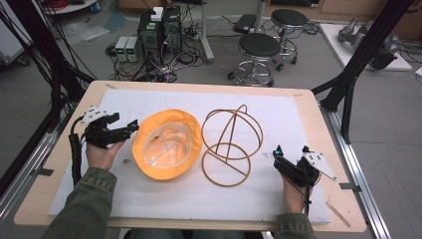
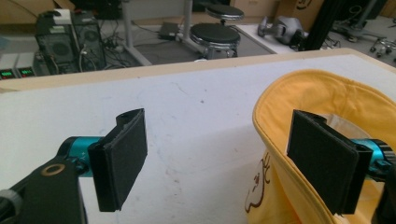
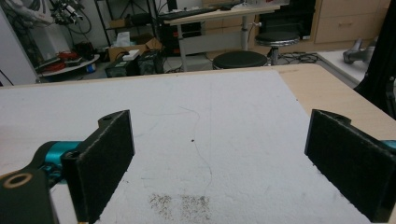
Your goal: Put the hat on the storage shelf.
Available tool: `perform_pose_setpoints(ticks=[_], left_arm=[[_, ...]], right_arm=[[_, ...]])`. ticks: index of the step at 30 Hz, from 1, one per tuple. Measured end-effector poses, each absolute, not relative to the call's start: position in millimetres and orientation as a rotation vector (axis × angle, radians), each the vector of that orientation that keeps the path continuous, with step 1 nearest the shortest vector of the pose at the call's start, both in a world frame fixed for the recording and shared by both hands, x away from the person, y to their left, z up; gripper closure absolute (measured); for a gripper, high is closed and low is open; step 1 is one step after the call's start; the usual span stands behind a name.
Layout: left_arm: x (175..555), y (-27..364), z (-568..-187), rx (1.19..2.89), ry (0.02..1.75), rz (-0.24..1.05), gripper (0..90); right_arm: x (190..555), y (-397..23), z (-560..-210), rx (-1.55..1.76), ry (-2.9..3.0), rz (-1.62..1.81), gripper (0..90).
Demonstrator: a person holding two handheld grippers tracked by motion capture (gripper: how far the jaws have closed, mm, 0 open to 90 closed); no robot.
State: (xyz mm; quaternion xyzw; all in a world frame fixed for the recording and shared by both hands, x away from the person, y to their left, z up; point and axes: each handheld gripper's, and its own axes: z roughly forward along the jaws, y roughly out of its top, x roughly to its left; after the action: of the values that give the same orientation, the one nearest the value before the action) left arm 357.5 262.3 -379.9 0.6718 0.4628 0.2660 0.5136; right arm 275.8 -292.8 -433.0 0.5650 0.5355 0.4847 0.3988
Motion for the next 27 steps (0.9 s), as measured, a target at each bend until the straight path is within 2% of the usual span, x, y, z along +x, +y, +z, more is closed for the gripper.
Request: perform_pose_setpoints(ticks=[11, 27], left_arm=[[363, 259, -379, 1.567, 1.131, 0.569, 21.8], [376, 246, -395, 1.683, 1.151, 0.493, 25.4]], right_arm=[[277, -292, -433, 1.422, 1.357, 1.238, 7.1], [277, -293, -433, 1.419, 1.365, 1.231, 7.1]])
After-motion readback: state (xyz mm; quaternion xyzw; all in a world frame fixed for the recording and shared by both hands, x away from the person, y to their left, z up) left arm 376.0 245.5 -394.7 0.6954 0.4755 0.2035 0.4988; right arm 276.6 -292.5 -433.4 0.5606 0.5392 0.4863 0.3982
